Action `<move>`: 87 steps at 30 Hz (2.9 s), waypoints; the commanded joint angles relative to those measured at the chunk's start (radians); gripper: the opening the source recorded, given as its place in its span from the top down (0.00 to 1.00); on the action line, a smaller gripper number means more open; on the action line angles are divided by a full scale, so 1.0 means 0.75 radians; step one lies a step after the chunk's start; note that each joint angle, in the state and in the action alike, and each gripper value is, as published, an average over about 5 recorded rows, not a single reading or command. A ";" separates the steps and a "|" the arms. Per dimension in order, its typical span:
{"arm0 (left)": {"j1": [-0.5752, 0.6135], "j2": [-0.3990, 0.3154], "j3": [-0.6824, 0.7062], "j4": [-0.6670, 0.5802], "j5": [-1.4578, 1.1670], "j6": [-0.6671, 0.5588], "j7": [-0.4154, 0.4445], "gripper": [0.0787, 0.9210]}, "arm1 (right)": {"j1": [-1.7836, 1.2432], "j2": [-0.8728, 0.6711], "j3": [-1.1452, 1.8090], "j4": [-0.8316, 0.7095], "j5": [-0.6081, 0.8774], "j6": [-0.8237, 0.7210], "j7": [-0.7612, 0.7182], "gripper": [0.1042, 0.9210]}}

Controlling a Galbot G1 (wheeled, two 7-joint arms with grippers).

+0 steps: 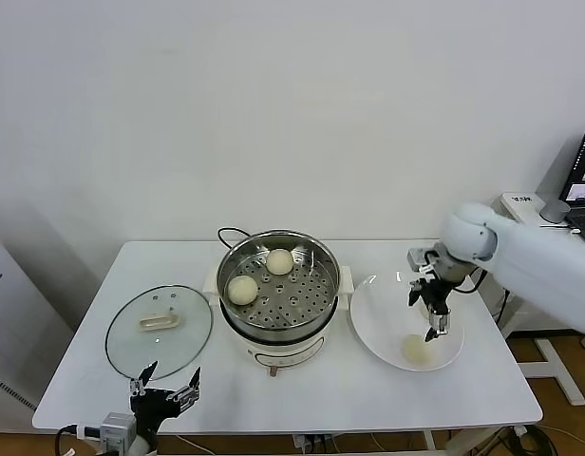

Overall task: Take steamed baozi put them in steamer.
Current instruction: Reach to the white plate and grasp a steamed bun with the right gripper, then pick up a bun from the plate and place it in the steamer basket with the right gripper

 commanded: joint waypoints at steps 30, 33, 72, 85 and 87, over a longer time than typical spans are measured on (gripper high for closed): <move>-0.023 0.001 -0.004 0.046 0.008 0.003 0.000 0.12 | -0.281 0.149 0.190 -0.241 -0.250 0.075 0.004 0.12; -0.026 0.001 -0.005 0.049 0.009 0.003 0.000 0.12 | -0.287 0.156 0.193 -0.248 -0.253 0.075 0.006 0.12; -0.046 -0.002 0.002 0.066 0.013 0.001 -0.002 0.12 | -0.249 0.144 0.233 -0.263 -0.221 0.066 -0.027 0.48; -0.090 -0.021 0.000 0.065 0.045 -0.025 -0.021 0.12 | 0.536 0.265 -0.224 -0.284 0.158 0.064 -0.066 0.48; -0.095 -0.023 -0.005 0.064 0.050 -0.032 -0.029 0.12 | 0.657 0.335 -0.302 -0.321 0.228 0.084 -0.076 0.48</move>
